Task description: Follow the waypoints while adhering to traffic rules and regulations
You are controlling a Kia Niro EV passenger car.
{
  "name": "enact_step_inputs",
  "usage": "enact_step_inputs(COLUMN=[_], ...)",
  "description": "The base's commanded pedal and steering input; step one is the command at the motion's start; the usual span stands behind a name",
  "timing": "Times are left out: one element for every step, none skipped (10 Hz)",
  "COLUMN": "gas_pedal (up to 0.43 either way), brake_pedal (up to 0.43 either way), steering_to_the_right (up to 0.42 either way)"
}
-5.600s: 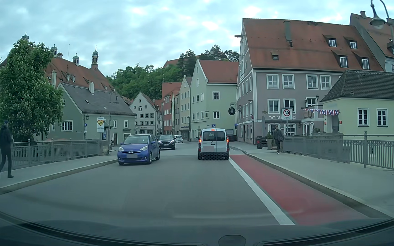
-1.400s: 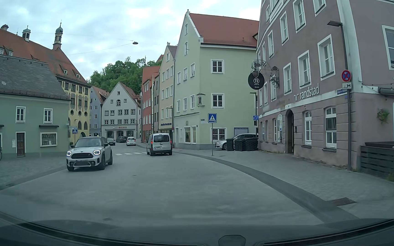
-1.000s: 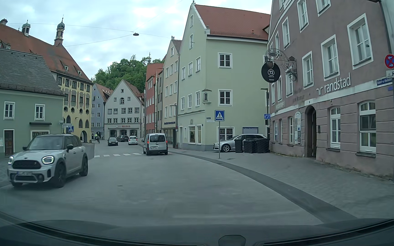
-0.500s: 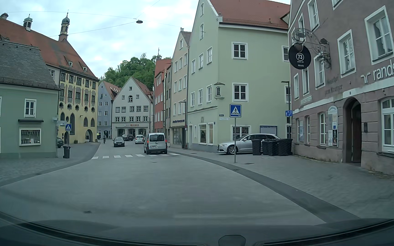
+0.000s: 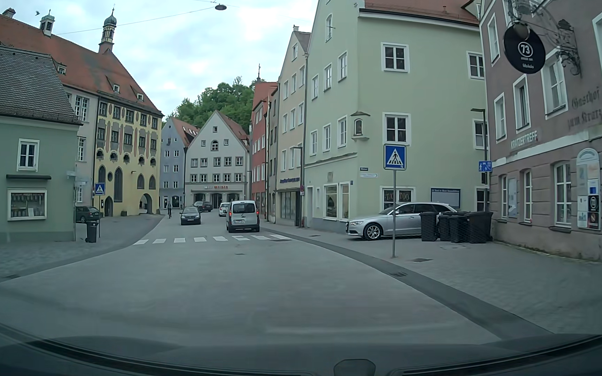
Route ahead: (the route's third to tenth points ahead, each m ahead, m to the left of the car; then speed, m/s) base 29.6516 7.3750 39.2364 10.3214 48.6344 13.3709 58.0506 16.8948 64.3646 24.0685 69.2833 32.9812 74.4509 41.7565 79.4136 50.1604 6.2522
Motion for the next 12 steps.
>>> enact_step_inputs(gas_pedal=[0.047,0.047,0.047,0.059,0.059,0.059,0.059,0.059,0.059,0.059,0.059,0.059], brake_pedal=[0.000,0.000,0.000,0.000,0.000,0.000,0.000,0.000,0.000,0.000,0.000,0.000], steering_to_the_right=[-0.069,-0.071,-0.071,-0.071,-0.072,-0.074,-0.074,-0.074,-0.075,-0.076,-0.075,-0.075])
